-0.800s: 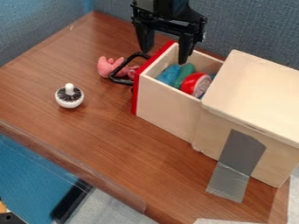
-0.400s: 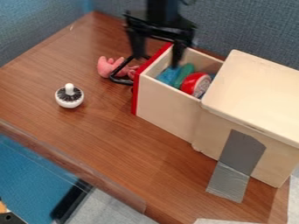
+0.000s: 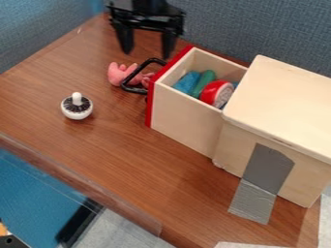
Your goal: Closed the drawer
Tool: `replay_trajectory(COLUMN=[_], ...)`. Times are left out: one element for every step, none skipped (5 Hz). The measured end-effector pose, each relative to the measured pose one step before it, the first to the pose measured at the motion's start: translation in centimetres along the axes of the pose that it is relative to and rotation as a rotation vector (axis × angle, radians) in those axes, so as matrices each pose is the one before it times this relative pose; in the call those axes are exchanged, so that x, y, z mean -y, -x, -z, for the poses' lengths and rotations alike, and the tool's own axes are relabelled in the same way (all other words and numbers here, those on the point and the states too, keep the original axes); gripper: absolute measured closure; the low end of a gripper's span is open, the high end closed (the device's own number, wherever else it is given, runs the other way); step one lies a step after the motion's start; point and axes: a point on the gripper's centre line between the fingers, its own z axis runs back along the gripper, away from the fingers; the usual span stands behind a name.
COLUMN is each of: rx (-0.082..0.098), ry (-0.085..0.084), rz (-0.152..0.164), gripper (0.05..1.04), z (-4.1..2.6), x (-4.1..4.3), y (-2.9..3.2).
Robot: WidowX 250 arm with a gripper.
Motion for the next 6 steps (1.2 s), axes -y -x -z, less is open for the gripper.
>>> replay_trajectory(rx=[-0.0516, -0.0345, -0.0229, -0.0198, -0.0063, -0.0234], ry=[0.0548, -0.0403, -0.0133, -0.0219, 0.0089, 0.0112], rz=[0.0017, 0.0131, -0.0110, -0.0070, -0.0012, 0.0051], gripper=[0.084, 0.084, 0.084, 0.135, 0.423, 0.720], z=[2.946, 2.161, 1.731, 0.703, 0.300, 0.520], x=[-0.391, -0.777, -0.346, -0.325, 0.123, 0.892], y=[-0.862, -1.439, -0.612, -0.152, 0.051, 0.691])
